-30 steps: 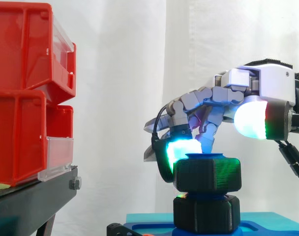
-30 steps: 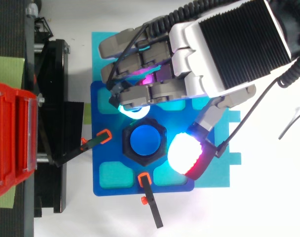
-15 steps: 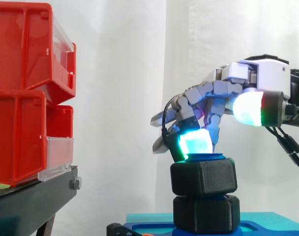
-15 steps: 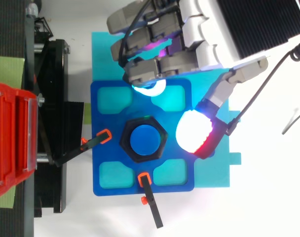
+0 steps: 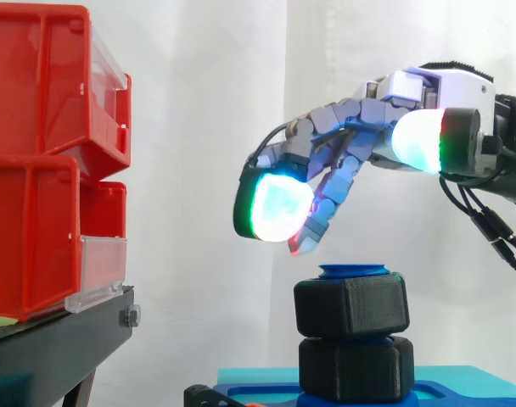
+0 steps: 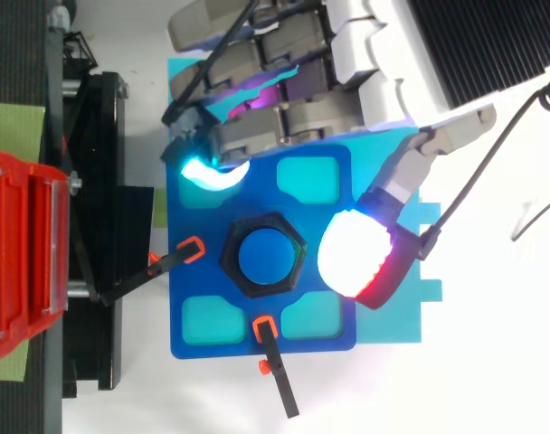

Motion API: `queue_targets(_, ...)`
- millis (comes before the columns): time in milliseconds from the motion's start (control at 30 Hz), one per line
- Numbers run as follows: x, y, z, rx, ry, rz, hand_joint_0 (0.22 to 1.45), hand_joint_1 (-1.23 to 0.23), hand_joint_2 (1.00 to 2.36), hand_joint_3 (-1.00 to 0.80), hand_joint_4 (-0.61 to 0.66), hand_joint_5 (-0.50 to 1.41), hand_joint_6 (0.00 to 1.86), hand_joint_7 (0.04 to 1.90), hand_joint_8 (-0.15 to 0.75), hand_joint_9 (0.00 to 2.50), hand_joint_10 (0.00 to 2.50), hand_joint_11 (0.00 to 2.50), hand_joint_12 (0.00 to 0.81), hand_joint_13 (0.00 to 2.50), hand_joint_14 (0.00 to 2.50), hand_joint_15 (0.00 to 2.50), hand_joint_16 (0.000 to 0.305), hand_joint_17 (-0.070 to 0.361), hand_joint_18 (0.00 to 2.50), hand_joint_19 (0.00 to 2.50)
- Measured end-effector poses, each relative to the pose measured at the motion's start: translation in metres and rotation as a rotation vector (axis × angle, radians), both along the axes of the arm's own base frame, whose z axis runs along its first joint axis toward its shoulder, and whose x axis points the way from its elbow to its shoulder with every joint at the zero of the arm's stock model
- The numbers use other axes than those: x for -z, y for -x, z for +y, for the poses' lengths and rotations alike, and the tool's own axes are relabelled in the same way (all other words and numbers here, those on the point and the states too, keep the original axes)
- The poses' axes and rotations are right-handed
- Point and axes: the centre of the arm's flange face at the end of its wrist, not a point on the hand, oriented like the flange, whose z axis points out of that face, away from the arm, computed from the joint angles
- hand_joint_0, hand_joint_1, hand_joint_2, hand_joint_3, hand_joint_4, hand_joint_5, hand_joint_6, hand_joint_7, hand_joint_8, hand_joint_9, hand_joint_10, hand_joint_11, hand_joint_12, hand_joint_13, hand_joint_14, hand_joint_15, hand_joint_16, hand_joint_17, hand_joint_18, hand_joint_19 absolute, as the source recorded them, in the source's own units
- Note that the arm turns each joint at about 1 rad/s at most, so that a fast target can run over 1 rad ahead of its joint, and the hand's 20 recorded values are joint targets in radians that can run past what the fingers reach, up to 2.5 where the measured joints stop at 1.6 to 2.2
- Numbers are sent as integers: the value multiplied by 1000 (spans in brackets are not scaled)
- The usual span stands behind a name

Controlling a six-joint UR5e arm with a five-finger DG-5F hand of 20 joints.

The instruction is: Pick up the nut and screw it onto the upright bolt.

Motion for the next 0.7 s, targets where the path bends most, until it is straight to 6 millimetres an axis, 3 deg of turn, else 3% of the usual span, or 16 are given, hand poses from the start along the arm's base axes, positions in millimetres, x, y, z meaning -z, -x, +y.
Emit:
queue_targets(233, 8, -5, 21, 8, -11, -9, 508, -61, 1000, -500, 277, -85, 502, 662, 223, 907, 0, 0, 275, 472, 0, 0, 30, 68, 177, 0)
queue_targets(433, 19, -7, 39, 7, -21, -16, 504, -51, 1000, -500, 242, -78, 502, 677, 187, 526, 0, 0, 294, 302, 0, 0, 32, 73, 0, 0)
queue_targets(700, 33, -10, 48, 5, -25, -23, 500, -21, 1000, -500, 168, -70, 502, 711, 128, 146, 0, 0, 305, 70, 0, 0, 36, 81, 0, 0)
